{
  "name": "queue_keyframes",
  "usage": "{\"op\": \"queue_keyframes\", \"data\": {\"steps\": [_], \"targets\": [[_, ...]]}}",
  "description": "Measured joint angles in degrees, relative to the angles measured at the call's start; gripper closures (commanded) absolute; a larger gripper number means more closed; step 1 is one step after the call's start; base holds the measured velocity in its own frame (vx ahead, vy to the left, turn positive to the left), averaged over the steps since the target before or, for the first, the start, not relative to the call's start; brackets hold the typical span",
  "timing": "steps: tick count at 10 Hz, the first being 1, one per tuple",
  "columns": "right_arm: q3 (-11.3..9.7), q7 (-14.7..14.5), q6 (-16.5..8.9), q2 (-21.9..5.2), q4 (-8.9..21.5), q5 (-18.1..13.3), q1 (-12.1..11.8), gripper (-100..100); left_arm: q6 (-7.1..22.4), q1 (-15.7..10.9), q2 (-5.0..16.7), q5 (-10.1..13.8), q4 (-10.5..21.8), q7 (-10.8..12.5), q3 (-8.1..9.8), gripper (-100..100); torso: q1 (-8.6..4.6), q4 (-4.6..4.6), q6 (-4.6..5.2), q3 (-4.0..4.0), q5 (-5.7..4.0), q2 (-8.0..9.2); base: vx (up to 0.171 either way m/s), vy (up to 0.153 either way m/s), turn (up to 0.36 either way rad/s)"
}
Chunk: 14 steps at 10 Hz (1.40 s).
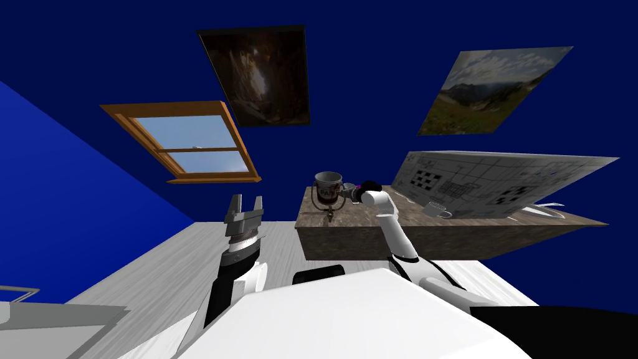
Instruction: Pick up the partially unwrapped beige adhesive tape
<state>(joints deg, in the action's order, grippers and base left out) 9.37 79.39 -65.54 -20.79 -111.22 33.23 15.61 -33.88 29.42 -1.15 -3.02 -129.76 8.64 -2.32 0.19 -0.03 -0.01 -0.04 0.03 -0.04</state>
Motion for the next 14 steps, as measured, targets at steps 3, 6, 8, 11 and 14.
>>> {"op": "queue_keyframes", "data": {"steps": [3, 6, 8, 11, 14], "targets": [[-0.1, 2.3, -3.9, -1.3, 1.5, 0.7, 0.8, -100, 0.0, 0.0, 0.0, 0.0, 0.0, 0.0, 0.0, 0, -0.08, 0.01, 0.01, 0.03, -0.01, 0.06, 0.016, 0.04, 0.028], [-0.6, 5.2, -8.4, -2.8, 3.5, 1.3, 1.7, -100, 0.0, 0.0, 0.0, 0.0, 0.0, 0.0, 0.0, 0, 0.07, 0.01, -0.01, 0.02, 0.01, 0.02, 0.021, 0.055, 0.053], [-0.9, 6.6, -11.0, -3.7, 5.5, 1.8, 2.1, -100, 0.0, 0.0, 0.0, 0.0, 0.0, 0.0, 0.0, 0, 0.06, 0.0, -0.01, -0.01, 0.01, -0.02, 0.028, 0.059, 0.059], [-1.4, 8.8, -15.2, -4.7, 6.3, 2.2, 1.7, -100, 0.0, 0.0, 0.0, 0.0, 0.0, 0.0, 0.0, 0, 0.01, 0.01, 0.01, 0.03, 0.01, 0.04, 0.021, 0.057, 0.073], [-2.5, 11.0, -19.9, -5.9, 9.3, 2.8, 0.4, -100, 0.0, 0.0, 0.0, 0.0, 0.0, 0.0, 0.0, 0, 0.18, -0.01, 0.0, -0.01, 0.04, -0.02, 0.031, 0.083, 0.074]]}}
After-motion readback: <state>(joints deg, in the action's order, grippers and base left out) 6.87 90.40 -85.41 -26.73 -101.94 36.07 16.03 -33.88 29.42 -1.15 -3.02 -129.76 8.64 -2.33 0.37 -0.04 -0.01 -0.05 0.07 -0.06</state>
